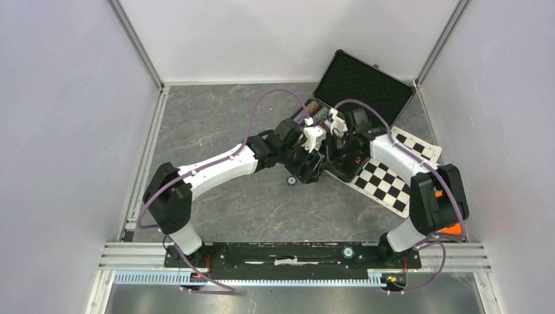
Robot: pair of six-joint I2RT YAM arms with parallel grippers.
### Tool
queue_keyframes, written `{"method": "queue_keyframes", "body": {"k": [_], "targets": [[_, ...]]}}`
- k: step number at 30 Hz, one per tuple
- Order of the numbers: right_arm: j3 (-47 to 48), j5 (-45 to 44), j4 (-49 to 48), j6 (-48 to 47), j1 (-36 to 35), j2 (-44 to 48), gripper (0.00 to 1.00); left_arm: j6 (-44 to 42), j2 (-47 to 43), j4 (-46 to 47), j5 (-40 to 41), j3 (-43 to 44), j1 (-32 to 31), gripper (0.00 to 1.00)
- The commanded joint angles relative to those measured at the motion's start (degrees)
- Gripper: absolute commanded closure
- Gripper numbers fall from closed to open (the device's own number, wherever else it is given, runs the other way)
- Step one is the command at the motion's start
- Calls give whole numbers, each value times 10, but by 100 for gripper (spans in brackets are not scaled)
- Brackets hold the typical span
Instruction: Pack up texas hold em set
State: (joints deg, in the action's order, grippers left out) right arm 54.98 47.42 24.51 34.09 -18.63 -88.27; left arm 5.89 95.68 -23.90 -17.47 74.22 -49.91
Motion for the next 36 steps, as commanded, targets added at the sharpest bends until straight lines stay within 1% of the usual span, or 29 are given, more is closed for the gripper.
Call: {"method": "queue_keyframes", "body": {"k": [1, 3, 4, 7, 9, 12, 16, 22, 30, 36], "targets": [[128, -163, 126, -186, 6, -16, 100, 56, -30, 4, 19, 6, 20, 12], [147, -195, 130, -215, 6, -10, 100, 69, -34, -3, 22, -2, 35, 2], [153, -204, 129, -226, 6, -7, 100, 74, -35, -7, 28, -7, 41, 0], [168, -234, 130, -252, 6, 2, 100, 76, -29, -30, 66, -8, 49, 0], [167, -261, 137, -280, 5, 5, 100, 80, -8, -59, 86, 3, 52, 0], [159, -301, 144, -312, 5, 6, 100, 88, 21, -86, 107, 20, 53, 3], [163, -357, 143, -336, -7, 2, 100, 93, 57, -99, 120, 33, 52, 7], [165, -376, 137, -355, -16, -14, 100, 98, 95, -104, 143, 41, 49, 11], [148, -405, 113, -373, -34, -30, 100, 98, 126, -102, 154, 50, 41, 15], [125, -449, 92, -401, -51, -42, 100, 96, 138, -98, 163, 52, 35, 18]]}}
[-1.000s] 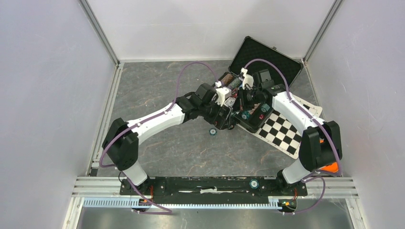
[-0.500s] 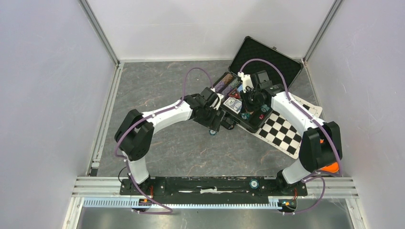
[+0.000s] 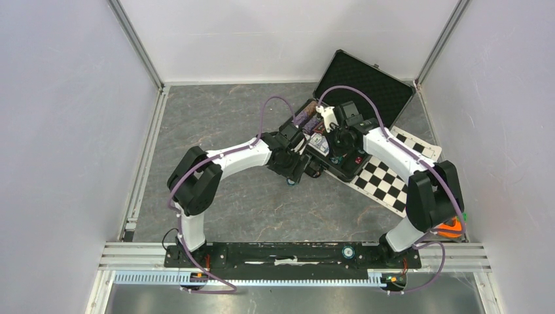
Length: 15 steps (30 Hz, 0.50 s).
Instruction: Pack up texas hold em set
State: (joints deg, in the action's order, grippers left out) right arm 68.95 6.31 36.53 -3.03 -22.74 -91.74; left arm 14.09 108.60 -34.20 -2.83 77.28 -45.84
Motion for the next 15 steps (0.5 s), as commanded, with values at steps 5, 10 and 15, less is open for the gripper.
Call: {"method": "queue_keyframes", "body": {"k": [5, 10, 15], "targets": [[-43, -66, -43, -43, -21, -11, 100, 13, 10, 4, 26, 13, -11, 19], [-49, -105, -55, -46, -37, -18, 99, 14, 13, 5, 26, 4, -14, 21], [-45, -147, -54, -59, -56, -25, 94, 15, 14, 5, 41, -1, -16, 24]]}}
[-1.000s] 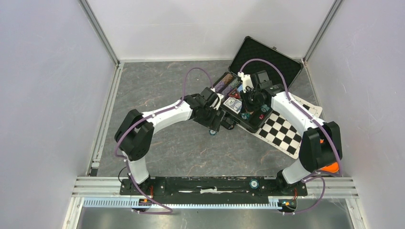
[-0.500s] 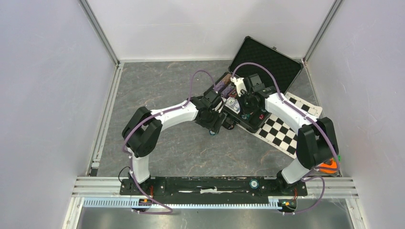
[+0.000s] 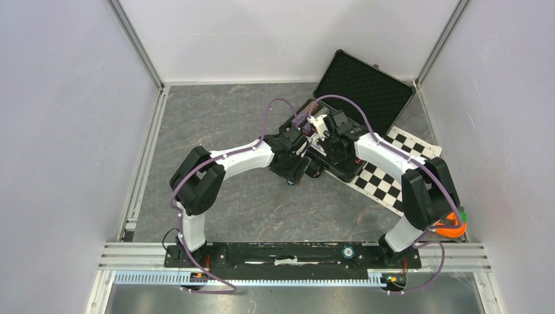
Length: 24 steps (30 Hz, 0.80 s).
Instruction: Pack up texas hold em set
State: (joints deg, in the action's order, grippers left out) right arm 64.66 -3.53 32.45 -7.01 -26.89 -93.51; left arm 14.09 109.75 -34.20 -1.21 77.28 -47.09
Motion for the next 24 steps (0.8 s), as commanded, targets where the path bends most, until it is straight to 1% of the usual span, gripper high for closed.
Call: {"method": "queue_keyframes", "body": {"k": [1, 3, 5, 7, 18, 21, 24], "targets": [[-6, -57, -15, -20, -19, -6, 93, 15, 3, 5, 24, -2, -4, 24], [-10, -65, -17, -19, -26, -5, 89, 17, 4, 5, 24, -2, -4, 26], [-9, -66, -15, -12, -29, -2, 79, 19, 6, 5, 24, -2, -4, 26], [-3, -66, -11, -8, -29, 6, 74, 21, 7, 5, 25, -3, -4, 27], [22, -65, 19, 16, -29, 41, 72, 19, 4, 0, 24, -9, -4, 31], [26, -68, 25, 20, -29, 44, 66, 18, 2, 0, 24, -11, -4, 32], [31, -67, 27, 25, -29, 48, 64, 18, 5, 0, 21, -10, -4, 34]]}}
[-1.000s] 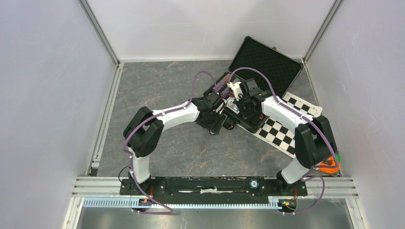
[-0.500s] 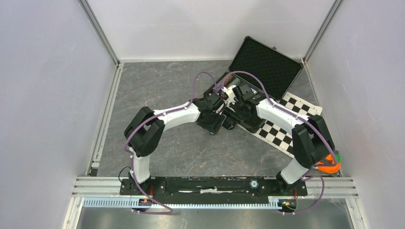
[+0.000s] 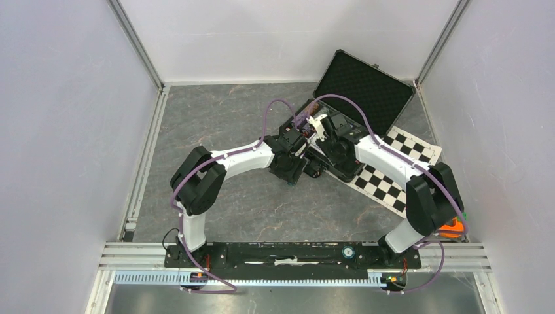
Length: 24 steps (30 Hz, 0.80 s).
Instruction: Pack up texas hold em set
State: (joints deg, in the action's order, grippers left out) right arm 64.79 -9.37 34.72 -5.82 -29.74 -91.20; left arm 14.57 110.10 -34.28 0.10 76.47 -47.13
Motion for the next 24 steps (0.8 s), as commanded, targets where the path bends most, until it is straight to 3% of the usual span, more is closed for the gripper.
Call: {"method": "queue_keyframes", "body": {"k": [1, 15, 24], "targets": [[32, -9, 5, 14, -1, 26, 63, 13, 3, 1, 8, -2, -3, 34], [32, 40, 14, 51, 1, 87, 61, 9, 23, -19, 11, -2, -5, 37], [-4, 58, 4, 84, 1, 120, 61, -4, 0, 4, 51, 8, -26, 31]]}}
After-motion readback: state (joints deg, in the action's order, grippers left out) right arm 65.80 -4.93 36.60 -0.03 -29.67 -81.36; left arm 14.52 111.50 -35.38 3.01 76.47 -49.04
